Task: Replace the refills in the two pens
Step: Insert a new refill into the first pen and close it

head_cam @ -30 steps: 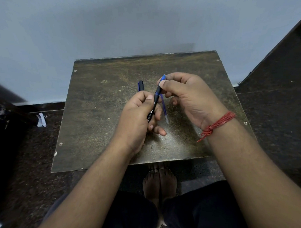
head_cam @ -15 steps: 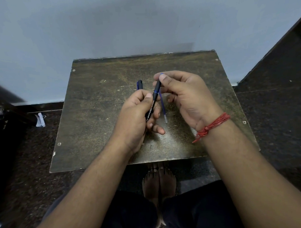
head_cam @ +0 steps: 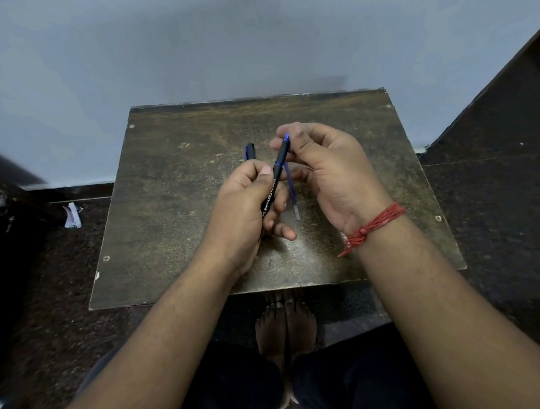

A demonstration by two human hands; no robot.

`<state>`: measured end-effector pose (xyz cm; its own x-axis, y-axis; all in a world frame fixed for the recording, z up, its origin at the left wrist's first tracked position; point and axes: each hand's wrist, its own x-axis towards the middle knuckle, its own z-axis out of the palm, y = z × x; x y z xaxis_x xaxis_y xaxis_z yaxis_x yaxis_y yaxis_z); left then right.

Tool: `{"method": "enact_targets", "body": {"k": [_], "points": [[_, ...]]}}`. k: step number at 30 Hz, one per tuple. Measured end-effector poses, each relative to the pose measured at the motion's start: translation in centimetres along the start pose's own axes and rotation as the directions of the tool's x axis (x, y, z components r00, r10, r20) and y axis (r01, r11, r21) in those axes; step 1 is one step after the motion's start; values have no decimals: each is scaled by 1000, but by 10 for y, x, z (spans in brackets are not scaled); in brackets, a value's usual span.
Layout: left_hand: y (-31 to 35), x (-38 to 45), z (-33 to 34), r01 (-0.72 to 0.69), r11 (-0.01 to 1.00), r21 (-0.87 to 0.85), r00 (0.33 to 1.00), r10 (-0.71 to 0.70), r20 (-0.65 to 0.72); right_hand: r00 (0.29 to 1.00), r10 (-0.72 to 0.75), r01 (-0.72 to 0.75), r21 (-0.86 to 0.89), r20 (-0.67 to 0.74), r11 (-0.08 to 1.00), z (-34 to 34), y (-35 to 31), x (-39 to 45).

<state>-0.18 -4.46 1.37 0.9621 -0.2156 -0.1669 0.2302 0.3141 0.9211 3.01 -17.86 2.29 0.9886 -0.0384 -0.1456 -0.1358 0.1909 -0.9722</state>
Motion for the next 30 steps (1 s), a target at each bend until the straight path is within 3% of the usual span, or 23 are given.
{"method": "enact_targets", "body": {"k": [4,10,18,25,30], "points": [[1,-1,1,1,1000,8,1000,-1,6,998,0,-3,49,61,999,1,2,0],[1,-2,4,-5,1000,20,1000,5,4,1000,4,-4,-19,5,1000,4,5,0],[3,-2,3,-3,1000,-2,1000,3,-17,997,33,-44,169,66,985,0,-2,-2],[1,-2,3,1,1000,-2,1000,-1,-7,1000,28,-28,123,2,992,6,0,-2],[1,-1,1,-3,1000,-13,1000,3,-13,999,27,-30,183,18,983,3,-2,-2]]}}
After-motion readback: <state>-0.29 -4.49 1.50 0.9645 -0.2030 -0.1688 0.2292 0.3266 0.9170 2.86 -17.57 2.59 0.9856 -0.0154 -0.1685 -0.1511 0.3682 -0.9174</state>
